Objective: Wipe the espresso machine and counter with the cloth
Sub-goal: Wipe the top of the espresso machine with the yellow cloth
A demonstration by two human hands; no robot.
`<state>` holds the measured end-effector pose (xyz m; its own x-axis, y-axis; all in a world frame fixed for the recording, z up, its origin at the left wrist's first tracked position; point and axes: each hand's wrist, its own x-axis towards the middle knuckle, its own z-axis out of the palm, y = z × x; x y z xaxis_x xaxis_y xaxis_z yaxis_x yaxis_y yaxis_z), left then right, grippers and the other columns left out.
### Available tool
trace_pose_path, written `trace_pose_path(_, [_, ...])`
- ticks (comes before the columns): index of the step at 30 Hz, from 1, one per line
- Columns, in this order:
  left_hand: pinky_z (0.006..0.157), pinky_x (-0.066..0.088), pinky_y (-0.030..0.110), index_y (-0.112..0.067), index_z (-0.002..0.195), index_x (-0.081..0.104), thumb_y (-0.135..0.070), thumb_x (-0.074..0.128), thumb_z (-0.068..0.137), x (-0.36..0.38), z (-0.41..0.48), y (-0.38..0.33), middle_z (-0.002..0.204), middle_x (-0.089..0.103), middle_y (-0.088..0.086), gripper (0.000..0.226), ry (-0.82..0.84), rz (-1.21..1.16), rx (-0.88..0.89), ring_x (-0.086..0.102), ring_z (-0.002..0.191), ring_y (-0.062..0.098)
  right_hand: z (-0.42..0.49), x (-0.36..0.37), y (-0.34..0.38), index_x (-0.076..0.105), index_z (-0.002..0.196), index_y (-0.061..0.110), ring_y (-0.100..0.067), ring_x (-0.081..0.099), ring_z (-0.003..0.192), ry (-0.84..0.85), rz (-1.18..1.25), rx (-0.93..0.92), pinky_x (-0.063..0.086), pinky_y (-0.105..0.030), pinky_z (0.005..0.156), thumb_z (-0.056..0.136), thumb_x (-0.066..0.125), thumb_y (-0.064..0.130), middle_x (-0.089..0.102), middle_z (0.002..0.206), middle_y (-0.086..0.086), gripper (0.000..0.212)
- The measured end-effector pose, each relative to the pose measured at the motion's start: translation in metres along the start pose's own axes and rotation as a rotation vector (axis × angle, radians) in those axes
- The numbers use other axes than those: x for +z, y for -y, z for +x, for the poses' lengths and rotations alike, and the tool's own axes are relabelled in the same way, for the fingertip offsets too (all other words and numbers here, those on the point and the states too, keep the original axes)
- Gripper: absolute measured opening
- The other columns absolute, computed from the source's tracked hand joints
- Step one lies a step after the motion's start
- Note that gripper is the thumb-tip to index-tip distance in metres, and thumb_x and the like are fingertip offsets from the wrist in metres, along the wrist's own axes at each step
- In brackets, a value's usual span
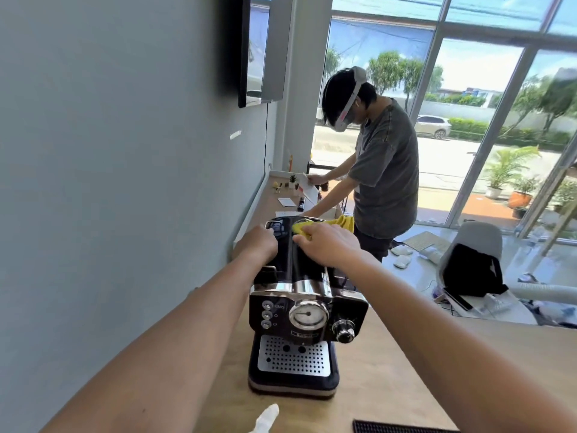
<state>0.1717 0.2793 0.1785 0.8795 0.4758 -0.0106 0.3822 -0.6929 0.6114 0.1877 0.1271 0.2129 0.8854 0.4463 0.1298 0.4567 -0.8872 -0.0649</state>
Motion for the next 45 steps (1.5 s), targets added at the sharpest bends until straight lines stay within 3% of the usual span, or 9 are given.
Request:
trace_pose_path(7, [0.1,0.042,0.04,-0.005,0.128,0.053,-0.009,0.026,0.1,0.0,-0.001,0.0,0.133,0.054,0.016,0.039,-0.005,-0.134,-0.015,0.052,0.12,0.033,-0.06,-0.009,0.003,0.056,0.133,0.042,-0.016,0.039,0.122,0.004,-0.049,-0.428,0.032,-0.039,0.104,0.094,0.035,0.061,0.054,0.139,0.017,0.048])
trace_pose_path(13, [0.102,0.04,0.037,-0.001,0.127,0.054,-0.009,0.026,0.102,-0.003,-0.005,-0.003,0.134,0.053,0.02,0.039,0.002,-0.183,-0.016,0.05,0.123,0.034,-0.004,-0.003,-0.018,0.048,0.133,0.055,-0.01,0.012,0.148,0.163,0.111,-0.339,0.005,-0.046,0.117,0.093,0.04,0.066,0.033,0.154,0.022,0.043])
trace_pose_path(20, [0.098,0.041,0.037,0.0,0.121,0.054,-0.01,0.03,0.099,-0.003,-0.006,0.001,0.13,0.055,0.021,0.034,0.004,-0.224,-0.032,0.052,0.119,0.034,0.006,0.013,0.007,0.05,0.139,0.041,-0.014,0.029,0.144,0.097,0.115,-0.389,0.021,-0.046,0.119,0.096,0.037,0.058,0.042,0.151,0.01,0.049])
trace_pose_path(26, [0.099,0.042,0.043,-0.002,0.118,0.054,-0.014,0.026,0.1,-0.001,-0.005,0.004,0.126,0.057,0.02,0.035,0.004,-0.296,-0.024,0.053,0.117,0.036,-0.038,-0.015,-0.023,0.061,0.131,0.033,-0.001,0.045,0.127,0.158,0.112,-0.616,0.03,-0.025,0.111,0.097,0.05,0.043,0.055,0.137,0.016,0.037])
trace_pose_path(30, [0.097,0.041,0.038,-0.006,0.121,0.053,-0.018,0.024,0.101,0.001,-0.001,0.005,0.127,0.056,0.018,0.037,0.01,-0.278,-0.035,0.052,0.117,0.034,0.004,-0.024,-0.037,0.074,0.104,0.015,-0.015,0.066,0.084,0.055,0.108,-0.432,0.056,-0.033,0.08,0.096,0.053,0.038,0.072,0.101,-0.001,0.032])
trace_pose_path(32, [0.097,0.041,0.038,-0.004,0.12,0.054,-0.016,0.024,0.101,0.002,-0.002,0.005,0.127,0.057,0.018,0.037,0.017,-0.277,-0.039,0.053,0.116,0.035,0.036,-0.025,-0.037,0.072,0.097,0.007,-0.019,0.06,0.069,-0.07,0.216,-0.263,0.05,-0.032,0.062,0.097,0.053,0.035,0.07,0.087,-0.006,0.034])
trace_pose_path(36, [0.103,0.038,0.039,-0.003,0.13,0.049,-0.015,0.025,0.101,0.004,0.001,0.006,0.135,0.053,0.017,0.04,0.032,-0.276,-0.062,0.048,0.125,0.034,0.084,-0.01,-0.008,0.066,0.091,0.005,-0.026,0.058,0.082,-0.043,0.291,-0.172,0.039,-0.031,0.068,0.099,0.048,0.033,0.062,0.087,-0.007,0.035])
trace_pose_path(40, [0.101,0.041,0.039,-0.014,0.129,0.052,-0.03,0.025,0.103,0.008,0.011,0.01,0.131,0.056,0.013,0.041,0.0,-0.245,-0.046,0.052,0.119,0.033,0.107,0.012,0.02,0.067,0.103,0.009,-0.029,0.057,0.104,0.215,0.177,-0.212,0.045,-0.039,0.091,0.098,0.036,0.042,0.062,0.109,-0.011,0.046])
trace_pose_path(45, [0.097,0.042,0.039,-0.01,0.125,0.054,-0.028,0.025,0.102,0.009,0.017,0.009,0.129,0.056,0.015,0.041,-0.001,-0.209,-0.047,0.053,0.118,0.035,0.101,0.009,-0.002,0.059,0.129,0.027,-0.029,0.052,0.123,0.172,0.09,-0.161,0.043,-0.045,0.102,0.096,0.026,0.055,0.056,0.138,-0.008,0.054])
